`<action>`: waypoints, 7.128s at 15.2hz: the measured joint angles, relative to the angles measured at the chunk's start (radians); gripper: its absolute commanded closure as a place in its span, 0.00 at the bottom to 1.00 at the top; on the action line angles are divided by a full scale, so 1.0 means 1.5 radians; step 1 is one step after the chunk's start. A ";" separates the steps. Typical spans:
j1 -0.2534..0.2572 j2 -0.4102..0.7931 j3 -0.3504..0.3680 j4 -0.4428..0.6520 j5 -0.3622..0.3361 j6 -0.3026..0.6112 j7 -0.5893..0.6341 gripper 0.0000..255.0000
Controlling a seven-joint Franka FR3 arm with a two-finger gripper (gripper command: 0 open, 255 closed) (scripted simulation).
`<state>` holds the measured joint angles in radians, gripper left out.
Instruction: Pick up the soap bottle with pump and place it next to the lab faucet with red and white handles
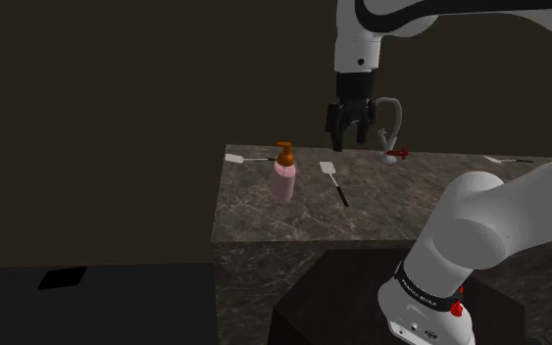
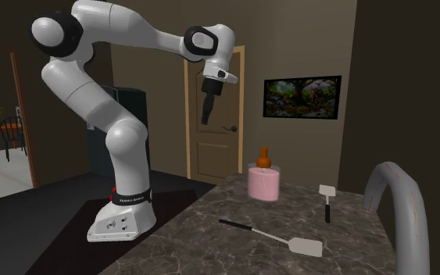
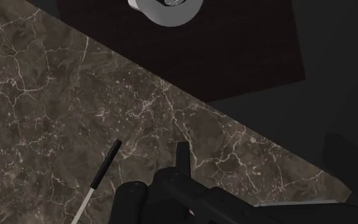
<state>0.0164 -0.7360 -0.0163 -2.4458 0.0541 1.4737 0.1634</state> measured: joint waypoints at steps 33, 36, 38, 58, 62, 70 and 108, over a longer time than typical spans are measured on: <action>-0.057 0.387 0.019 -0.055 -0.013 0.617 0.131 0.00; -0.057 0.387 0.018 -0.055 -0.013 0.617 0.131 1.00; -0.057 0.387 0.018 -0.055 -0.013 0.617 0.131 1.00; -0.058 0.317 0.018 -0.005 -0.015 0.499 0.134 1.00; -0.058 0.299 0.018 0.014 -0.016 0.461 0.135 1.00; -0.059 0.271 0.017 0.065 -0.017 0.382 0.137 1.00; -0.059 0.282 0.016 0.418 -0.020 0.040 0.144 1.00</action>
<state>-0.0725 -0.3123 0.0082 -1.8192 0.0245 1.5344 0.3801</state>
